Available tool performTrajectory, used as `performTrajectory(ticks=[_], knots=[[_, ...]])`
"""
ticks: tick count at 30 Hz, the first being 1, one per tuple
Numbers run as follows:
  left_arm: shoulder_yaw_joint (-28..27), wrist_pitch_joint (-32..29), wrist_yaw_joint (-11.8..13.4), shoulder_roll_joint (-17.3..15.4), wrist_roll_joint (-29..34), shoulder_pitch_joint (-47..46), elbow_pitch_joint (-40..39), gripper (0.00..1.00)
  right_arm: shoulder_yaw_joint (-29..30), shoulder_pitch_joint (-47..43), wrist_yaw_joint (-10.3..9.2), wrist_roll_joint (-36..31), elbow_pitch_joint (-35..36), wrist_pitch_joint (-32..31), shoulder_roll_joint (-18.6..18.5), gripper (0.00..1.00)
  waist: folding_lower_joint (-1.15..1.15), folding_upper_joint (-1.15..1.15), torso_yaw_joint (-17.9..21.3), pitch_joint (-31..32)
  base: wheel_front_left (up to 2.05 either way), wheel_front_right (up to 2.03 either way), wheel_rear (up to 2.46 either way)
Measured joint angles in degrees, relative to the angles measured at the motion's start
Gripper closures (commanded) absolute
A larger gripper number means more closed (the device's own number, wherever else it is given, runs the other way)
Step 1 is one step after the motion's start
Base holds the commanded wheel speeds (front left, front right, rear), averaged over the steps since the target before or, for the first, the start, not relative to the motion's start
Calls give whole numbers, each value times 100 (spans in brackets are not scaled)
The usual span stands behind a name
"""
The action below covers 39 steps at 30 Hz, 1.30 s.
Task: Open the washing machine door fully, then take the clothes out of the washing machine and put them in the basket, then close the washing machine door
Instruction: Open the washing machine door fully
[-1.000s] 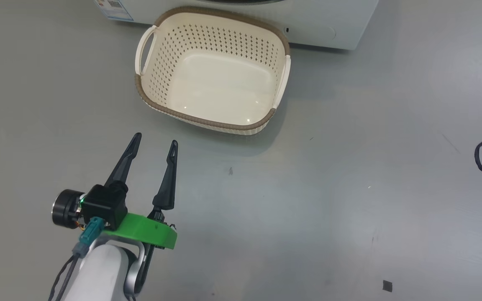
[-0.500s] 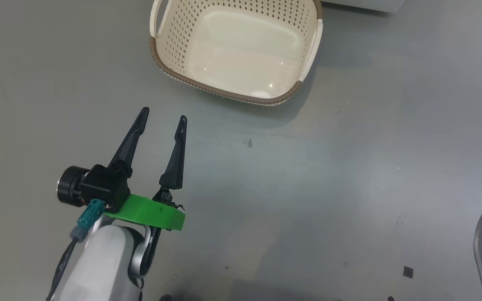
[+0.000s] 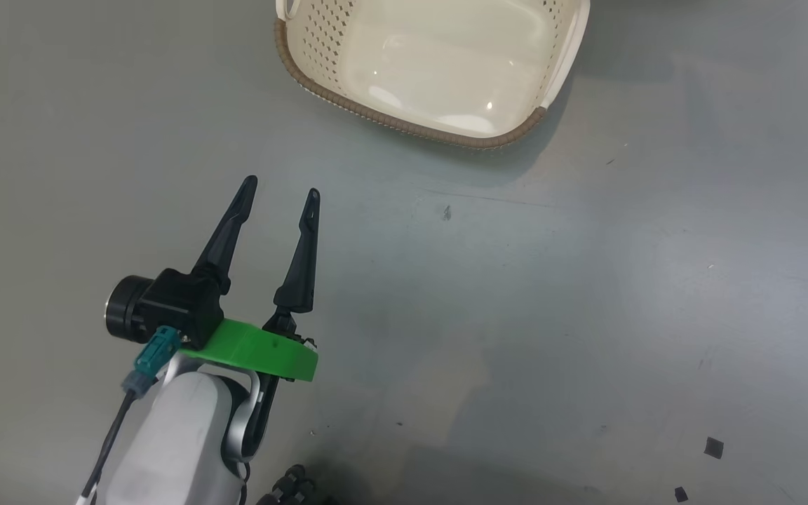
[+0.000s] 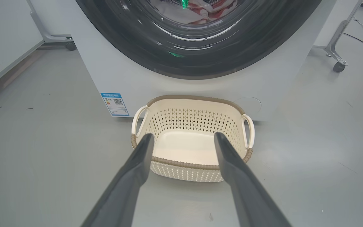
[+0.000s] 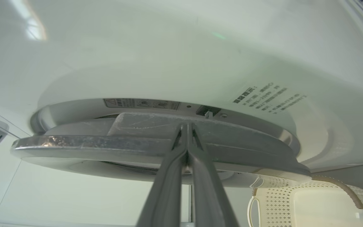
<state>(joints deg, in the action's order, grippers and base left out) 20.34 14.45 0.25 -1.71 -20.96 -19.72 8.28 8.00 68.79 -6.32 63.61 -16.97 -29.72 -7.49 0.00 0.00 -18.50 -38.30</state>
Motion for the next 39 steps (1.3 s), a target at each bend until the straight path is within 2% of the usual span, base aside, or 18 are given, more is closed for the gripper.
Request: performTrajectory(ticks=[12,17,26,39], knots=[[57,0,49,16,-88,-199,20,0,88,638,-90,87,-504,-502,-92,100,0,0,-112,-229,0,0,0],[40,0,53,22,-120,-208,52,0,200,935,-91,315,-694,-710,-76,100,0,0,-146,-302,0,0,0],[41,0,55,27,-120,-266,88,0,332,1165,-91,492,-1144,-1070,-166,100,0,0,-193,-317,0,0,0],[87,0,55,31,-120,-269,143,0,461,1211,-91,646,-1896,-1596,-88,100,0,0,-205,-275,0,0,0]])
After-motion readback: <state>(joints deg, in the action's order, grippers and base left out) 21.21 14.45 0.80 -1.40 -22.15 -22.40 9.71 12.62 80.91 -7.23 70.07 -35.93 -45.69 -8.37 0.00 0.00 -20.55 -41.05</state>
